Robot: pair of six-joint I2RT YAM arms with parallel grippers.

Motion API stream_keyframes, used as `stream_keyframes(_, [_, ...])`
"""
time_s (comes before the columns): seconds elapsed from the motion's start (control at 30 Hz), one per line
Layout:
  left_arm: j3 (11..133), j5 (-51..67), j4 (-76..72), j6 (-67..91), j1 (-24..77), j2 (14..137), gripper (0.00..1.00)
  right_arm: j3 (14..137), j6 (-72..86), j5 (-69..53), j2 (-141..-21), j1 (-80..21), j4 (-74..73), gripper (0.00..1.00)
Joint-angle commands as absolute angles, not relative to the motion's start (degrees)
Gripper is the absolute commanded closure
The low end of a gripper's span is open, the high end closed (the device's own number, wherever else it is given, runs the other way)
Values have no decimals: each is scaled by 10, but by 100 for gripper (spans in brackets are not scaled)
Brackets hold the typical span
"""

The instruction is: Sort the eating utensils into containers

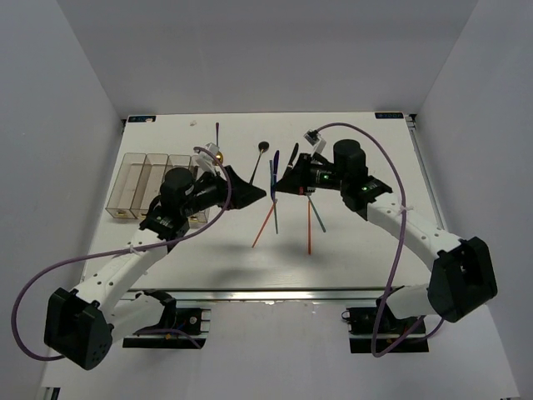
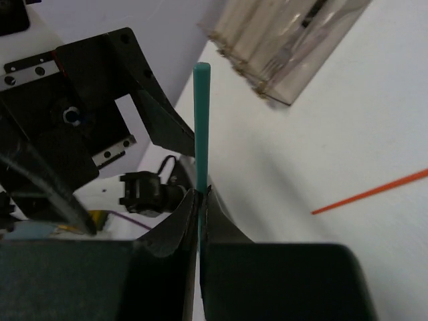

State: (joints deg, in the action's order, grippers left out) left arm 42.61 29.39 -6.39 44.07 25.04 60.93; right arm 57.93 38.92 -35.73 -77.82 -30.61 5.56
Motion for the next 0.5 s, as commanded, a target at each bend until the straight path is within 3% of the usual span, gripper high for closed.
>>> stream_keyframes(0.0, [450,309,-124,433,277,599,2,579,503,-414,-789,-323,166,100])
stream_keyframes(0.17, [450,269,-80,404,277,606,2,583,514,-421,-790,-356,195,100])
stream_keyframes(0.3, [454,243,-54,393,277,618,10,602,498,-407,-794,-373,169,100])
stream_keyframes(0.47, [467,215,-58,396,277,610,36,609,483,-397,-812,-388,149,100])
